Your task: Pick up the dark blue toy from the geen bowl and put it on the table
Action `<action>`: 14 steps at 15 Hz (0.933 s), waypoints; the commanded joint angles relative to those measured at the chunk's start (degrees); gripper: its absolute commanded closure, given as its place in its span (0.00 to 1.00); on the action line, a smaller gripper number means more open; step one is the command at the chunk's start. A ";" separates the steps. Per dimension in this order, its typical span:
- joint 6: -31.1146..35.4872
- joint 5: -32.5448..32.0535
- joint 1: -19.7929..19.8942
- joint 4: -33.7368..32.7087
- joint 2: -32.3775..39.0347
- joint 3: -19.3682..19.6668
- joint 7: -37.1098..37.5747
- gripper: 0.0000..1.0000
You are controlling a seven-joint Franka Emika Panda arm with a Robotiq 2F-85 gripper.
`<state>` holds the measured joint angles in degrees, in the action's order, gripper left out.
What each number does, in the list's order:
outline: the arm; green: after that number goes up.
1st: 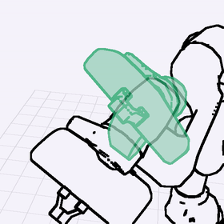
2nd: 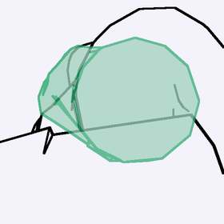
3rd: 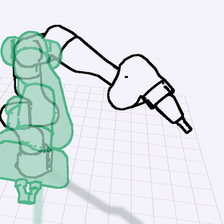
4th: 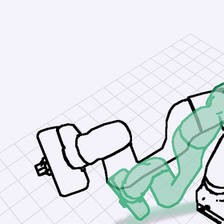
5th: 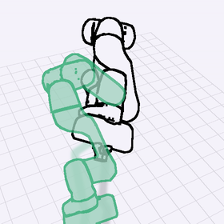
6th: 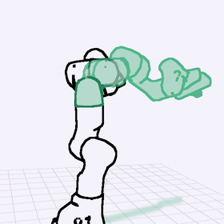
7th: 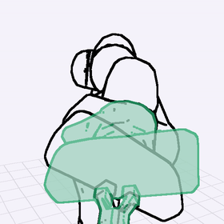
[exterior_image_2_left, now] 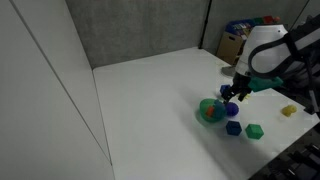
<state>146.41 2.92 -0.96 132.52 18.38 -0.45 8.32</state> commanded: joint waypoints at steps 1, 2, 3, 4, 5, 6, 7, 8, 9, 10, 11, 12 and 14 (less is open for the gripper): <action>2.79 -0.02 -1.64 -3.18 4.98 1.01 4.77 0.00; 3.23 -0.29 -2.15 -4.01 6.31 1.34 5.99 0.00; 3.61 -0.42 -2.74 -4.87 7.67 1.75 7.29 0.00; 3.70 -0.25 -3.15 -5.66 8.78 1.91 8.03 0.00; 4.15 -0.42 -3.72 -6.49 10.02 2.14 8.66 0.00; 4.46 -0.36 -4.08 -7.33 11.08 2.26 8.90 0.00; 4.42 -0.26 -4.48 -8.26 12.16 2.50 9.51 0.00; 4.83 -0.23 -4.90 -8.99 13.18 2.70 9.97 0.00; 5.29 -0.03 -5.10 -9.71 14.20 2.70 10.01 0.00; 5.60 -0.05 -5.50 -10.32 15.05 3.00 10.52 0.00; 5.50 0.17 -5.75 -10.96 15.87 3.15 10.94 0.00; 5.60 0.13 -6.13 -11.40 16.60 3.48 11.55 0.00; 5.75 0.24 -6.59 -12.28 17.89 3.93 12.34 0.00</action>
<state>151.86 2.92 -6.29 122.57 34.05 2.27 18.63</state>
